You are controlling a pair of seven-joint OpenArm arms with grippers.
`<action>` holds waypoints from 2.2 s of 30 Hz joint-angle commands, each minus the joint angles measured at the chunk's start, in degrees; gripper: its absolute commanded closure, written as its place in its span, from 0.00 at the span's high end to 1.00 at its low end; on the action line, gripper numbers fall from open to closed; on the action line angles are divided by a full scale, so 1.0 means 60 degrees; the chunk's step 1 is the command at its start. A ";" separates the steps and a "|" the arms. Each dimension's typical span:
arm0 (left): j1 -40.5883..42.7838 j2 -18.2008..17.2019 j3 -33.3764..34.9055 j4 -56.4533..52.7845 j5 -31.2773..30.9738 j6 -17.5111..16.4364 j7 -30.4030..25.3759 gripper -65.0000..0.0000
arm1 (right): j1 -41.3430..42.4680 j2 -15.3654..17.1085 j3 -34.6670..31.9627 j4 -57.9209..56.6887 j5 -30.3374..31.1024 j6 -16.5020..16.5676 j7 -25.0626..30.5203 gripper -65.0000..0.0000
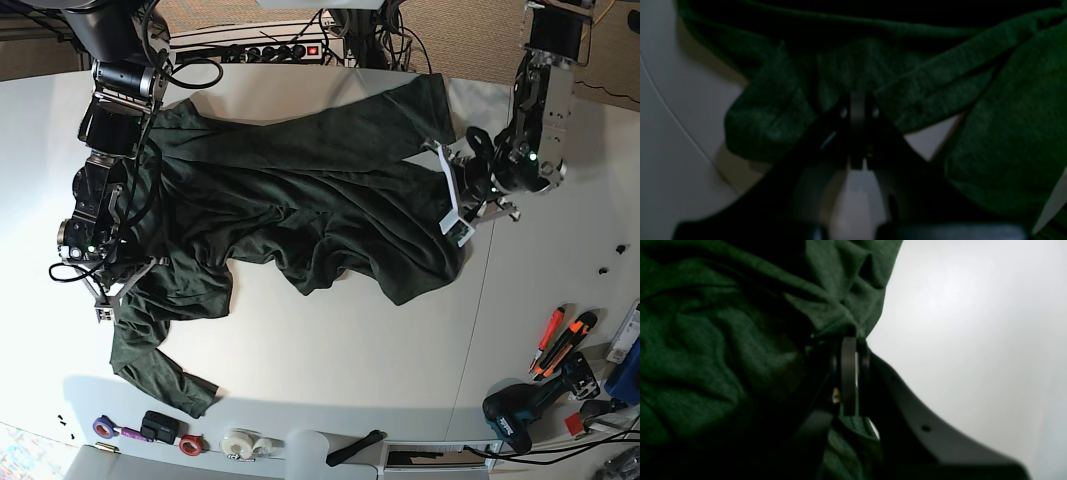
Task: Layout the t-shirt on the table in an organized manner, then fold the t-shirt properly
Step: 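Release the left gripper's end and reach it into the shirt middle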
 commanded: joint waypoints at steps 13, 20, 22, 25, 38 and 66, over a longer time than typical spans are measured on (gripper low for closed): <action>0.0637 -0.0557 -0.0069 0.0976 -0.0539 -0.0208 0.0790 0.00 | 0.0291 0.0426 0.0022 0.0178 -0.0510 -0.0962 0.0087 0.00; 0.0131 -0.0277 -0.0066 0.2386 -0.1024 -0.0678 -0.1479 0.00 | 0.0288 0.0419 0.0022 0.0178 -0.0506 -0.0962 0.0062 0.00; -0.0255 -0.0007 -0.0066 0.2233 -0.0831 -0.0678 -0.1574 0.08 | 0.0288 0.0423 0.0022 0.0178 -0.0503 -0.1002 -0.0004 0.00; -0.0878 0.0390 -0.0062 0.1581 -0.0772 -0.0678 -0.1800 0.13 | 0.0288 0.0423 0.0022 0.0178 -0.0503 -0.1071 -0.0007 0.00; -0.3982 0.2419 -0.0058 -0.3300 -0.1985 -0.1475 -0.1035 0.00 | 0.0288 0.0423 0.0022 0.0175 -0.0470 -0.1067 0.0007 0.00; -0.4940 0.2889 0.1749 -0.5464 0.1792 0.1286 -0.1650 0.00 | -0.0080 0.0452 0.0022 0.0175 -0.1093 -0.1494 0.0069 0.00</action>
